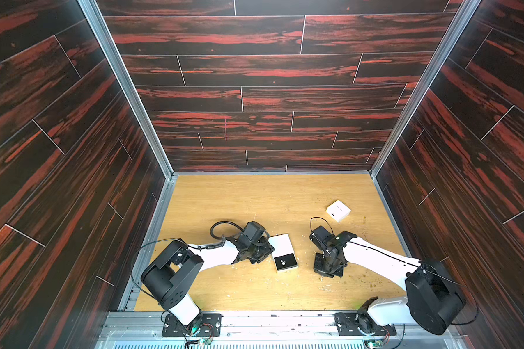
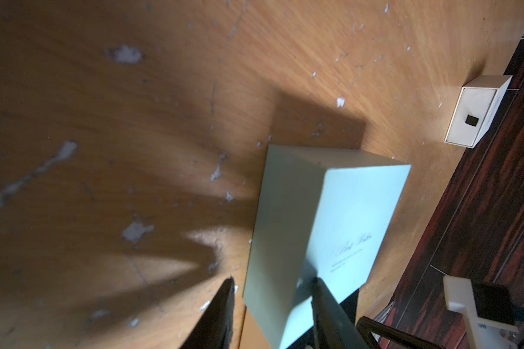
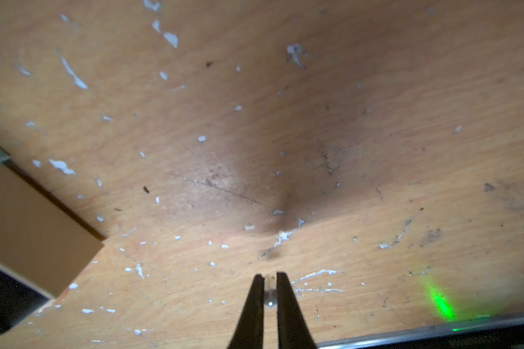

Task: Take out the earrings from the drawer-style jewelry box
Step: Place the earring at the center of the board.

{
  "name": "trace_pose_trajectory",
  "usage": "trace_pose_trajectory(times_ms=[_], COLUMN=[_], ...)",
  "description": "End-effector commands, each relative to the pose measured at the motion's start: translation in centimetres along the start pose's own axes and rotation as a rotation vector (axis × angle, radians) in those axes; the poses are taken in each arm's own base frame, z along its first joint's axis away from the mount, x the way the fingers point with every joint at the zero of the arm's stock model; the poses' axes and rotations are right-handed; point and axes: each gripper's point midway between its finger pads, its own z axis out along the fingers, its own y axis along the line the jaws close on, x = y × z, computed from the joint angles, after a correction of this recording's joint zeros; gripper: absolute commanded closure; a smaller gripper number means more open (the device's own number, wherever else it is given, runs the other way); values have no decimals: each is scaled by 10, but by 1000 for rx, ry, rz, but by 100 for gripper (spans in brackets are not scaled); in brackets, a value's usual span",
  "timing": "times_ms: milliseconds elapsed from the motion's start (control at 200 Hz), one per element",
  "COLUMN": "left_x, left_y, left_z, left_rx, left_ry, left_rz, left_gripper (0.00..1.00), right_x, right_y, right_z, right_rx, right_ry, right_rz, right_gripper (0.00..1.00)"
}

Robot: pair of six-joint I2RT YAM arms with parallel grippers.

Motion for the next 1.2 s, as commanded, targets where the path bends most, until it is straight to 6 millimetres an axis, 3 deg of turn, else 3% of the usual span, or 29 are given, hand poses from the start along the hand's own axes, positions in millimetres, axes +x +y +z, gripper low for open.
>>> trace_pose_trajectory(times_ms=[0, 431, 551, 686, 792, 872, 987, 1197], left_x=[4, 3, 3, 4, 3, 3, 3, 3], left_y=[11, 10, 9, 9, 10, 10, 11, 11], left_z=[-4, -2, -2, -1, -1, -1, -1, -1], left_rx=[-55, -54, -51, -53, -56, -57, -58, -56], left_ry=[4, 7, 8, 10, 9, 8, 8, 8], left_rz=[6, 5, 8, 8, 6, 5, 4, 1], left_gripper=[56, 56, 56, 56, 56, 56, 56, 56], right_x=[0, -5, -16, -29, -24, -14, -4, 13], right_y=[2, 7, 14, 57, 95, 121, 142, 146], right_z=[2, -1, -18, -59, -72, -69, -62, -32], right_rx=[1, -1, -17, -99, -166, -240, -295, -305], right_ry=[15, 6, -61, -201, -220, -178, -133, -22], right_rz=[-8, -26, -58, -215, -320, -367, -406, -425], right_gripper=[88, 84, 84, 82, 82, 82, 78, 73])
